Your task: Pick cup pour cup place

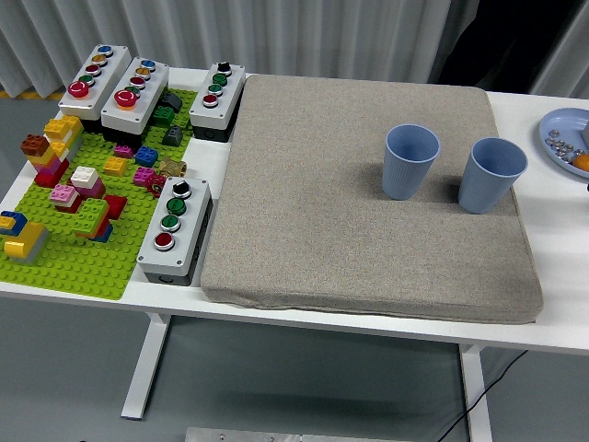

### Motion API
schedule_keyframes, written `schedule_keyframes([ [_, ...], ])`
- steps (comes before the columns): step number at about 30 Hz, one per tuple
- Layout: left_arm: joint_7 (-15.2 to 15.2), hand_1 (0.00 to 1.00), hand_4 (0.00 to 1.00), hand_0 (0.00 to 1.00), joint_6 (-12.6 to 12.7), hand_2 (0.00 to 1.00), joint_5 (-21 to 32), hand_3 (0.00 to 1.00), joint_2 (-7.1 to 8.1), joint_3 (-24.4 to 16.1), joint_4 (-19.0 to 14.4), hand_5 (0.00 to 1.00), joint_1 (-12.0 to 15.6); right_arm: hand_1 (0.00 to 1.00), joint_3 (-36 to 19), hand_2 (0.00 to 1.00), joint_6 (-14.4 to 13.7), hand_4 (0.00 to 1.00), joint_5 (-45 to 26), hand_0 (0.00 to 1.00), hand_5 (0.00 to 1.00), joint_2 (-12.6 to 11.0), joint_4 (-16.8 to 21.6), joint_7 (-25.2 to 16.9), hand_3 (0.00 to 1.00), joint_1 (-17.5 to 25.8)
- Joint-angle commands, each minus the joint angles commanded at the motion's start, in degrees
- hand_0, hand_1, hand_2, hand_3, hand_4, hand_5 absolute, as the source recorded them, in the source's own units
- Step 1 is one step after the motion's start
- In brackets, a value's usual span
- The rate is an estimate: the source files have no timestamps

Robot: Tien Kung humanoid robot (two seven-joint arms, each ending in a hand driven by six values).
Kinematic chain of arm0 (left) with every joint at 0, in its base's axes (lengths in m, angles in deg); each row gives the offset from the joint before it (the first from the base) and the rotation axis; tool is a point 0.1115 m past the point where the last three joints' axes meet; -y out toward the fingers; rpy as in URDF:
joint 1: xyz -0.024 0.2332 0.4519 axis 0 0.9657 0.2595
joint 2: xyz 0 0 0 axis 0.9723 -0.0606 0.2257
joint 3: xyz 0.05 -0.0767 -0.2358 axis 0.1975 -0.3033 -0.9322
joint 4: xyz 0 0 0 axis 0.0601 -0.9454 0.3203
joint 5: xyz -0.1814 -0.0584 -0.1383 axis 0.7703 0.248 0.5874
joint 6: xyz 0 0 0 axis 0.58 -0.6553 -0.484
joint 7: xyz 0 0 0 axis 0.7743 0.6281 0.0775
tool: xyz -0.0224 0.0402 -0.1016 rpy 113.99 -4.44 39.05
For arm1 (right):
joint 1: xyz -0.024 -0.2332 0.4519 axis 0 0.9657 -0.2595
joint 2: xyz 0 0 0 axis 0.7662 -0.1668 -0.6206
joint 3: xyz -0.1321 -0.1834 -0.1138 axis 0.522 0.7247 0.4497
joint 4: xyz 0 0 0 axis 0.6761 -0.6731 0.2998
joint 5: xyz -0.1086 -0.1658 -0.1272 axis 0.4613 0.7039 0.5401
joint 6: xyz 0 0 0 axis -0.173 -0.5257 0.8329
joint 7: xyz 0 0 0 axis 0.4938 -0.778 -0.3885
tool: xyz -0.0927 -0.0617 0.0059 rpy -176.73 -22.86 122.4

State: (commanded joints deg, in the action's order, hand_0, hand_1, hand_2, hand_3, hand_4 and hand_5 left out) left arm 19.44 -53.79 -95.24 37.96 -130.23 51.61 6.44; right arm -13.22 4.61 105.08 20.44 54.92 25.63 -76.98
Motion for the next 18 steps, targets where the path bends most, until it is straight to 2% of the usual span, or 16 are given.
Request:
schedule_keyframes([
  [9, 0.03, 0.797, 0.511, 0.767, -0.03, 0.84, 0.18, 0.741, 0.01, 0.22, 0.0, 0.949, -0.05, 0.82, -0.65, 0.84, -1.43, 0.76, -0.27, 0.923, 0.998, 0.36, 0.0, -1.78, 0.822, 0.1],
  [18, -0.02, 0.796, 0.513, 0.767, -0.06, 0.84, 0.19, 0.741, 0.0, 0.2, 0.0, 0.951, 0.01, 0.821, -1.69, 0.841, -1.14, 0.763, 0.48, 0.924, 0.998, 0.58, -0.13, -1.43, 0.823, 0.28],
])
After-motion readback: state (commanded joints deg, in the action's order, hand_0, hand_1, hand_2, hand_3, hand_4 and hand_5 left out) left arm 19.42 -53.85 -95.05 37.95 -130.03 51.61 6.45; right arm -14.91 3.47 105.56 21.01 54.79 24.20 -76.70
